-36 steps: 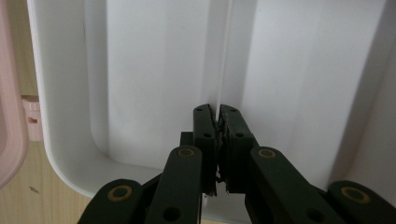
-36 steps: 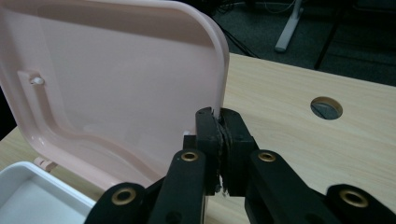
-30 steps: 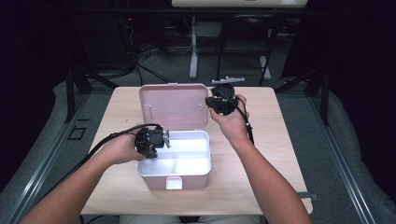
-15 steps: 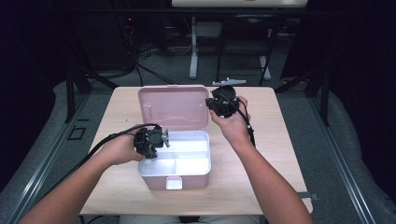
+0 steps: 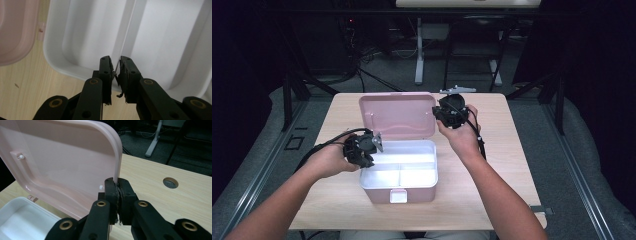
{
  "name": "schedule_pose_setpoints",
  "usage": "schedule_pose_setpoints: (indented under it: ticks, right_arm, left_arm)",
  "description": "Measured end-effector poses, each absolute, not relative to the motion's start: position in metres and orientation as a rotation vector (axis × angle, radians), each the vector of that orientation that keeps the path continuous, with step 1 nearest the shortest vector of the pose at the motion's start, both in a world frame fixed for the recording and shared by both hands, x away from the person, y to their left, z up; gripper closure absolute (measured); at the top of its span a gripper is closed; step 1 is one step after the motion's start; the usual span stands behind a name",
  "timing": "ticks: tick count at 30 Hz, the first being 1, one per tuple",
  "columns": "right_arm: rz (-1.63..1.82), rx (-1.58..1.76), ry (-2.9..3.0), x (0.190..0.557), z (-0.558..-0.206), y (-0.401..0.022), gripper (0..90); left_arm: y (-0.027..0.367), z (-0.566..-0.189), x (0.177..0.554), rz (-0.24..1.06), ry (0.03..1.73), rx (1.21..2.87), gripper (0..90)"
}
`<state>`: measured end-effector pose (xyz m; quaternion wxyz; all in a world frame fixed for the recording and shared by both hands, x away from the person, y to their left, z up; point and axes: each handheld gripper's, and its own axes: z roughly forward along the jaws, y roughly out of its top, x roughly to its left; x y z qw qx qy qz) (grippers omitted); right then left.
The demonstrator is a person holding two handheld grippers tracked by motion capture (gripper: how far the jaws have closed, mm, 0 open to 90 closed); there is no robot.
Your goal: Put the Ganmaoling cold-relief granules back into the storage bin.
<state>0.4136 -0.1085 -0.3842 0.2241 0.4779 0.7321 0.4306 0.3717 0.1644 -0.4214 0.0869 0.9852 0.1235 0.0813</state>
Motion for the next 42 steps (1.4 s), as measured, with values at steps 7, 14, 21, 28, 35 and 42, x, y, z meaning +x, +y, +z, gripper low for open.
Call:
schedule_pose_setpoints:
  ticks: [7,14,21,28,35,42]
  right_arm:
    - [1.199,1.308,2.013,0.408,-0.384,-0.109,87.3]
    - [1.213,1.29,2.003,0.402,-0.386,-0.11,87.3]
    - [1.22,1.256,2.003,0.392,-0.386,-0.111,87.2]
    - [1.233,1.234,2.007,0.383,-0.387,-0.113,87.1]
    - [1.244,1.205,2.016,0.373,-0.388,-0.115,86.8]
    - [1.246,1.182,2.027,0.365,-0.389,-0.116,86.4]
  left_arm:
    - [0.188,-0.409,0.372,0.268,0.524,2.811,77.3]
    - [0.209,-0.403,0.373,0.278,0.664,2.718,75.1]
    - [0.225,-0.399,0.374,0.315,0.765,2.61,73.3]
    - [0.233,-0.398,0.375,0.334,0.795,2.548,73.7]
    - [0.239,-0.393,0.374,0.348,0.815,2.498,73.5]
    - [0.244,-0.391,0.374,0.356,0.828,2.477,73.5]
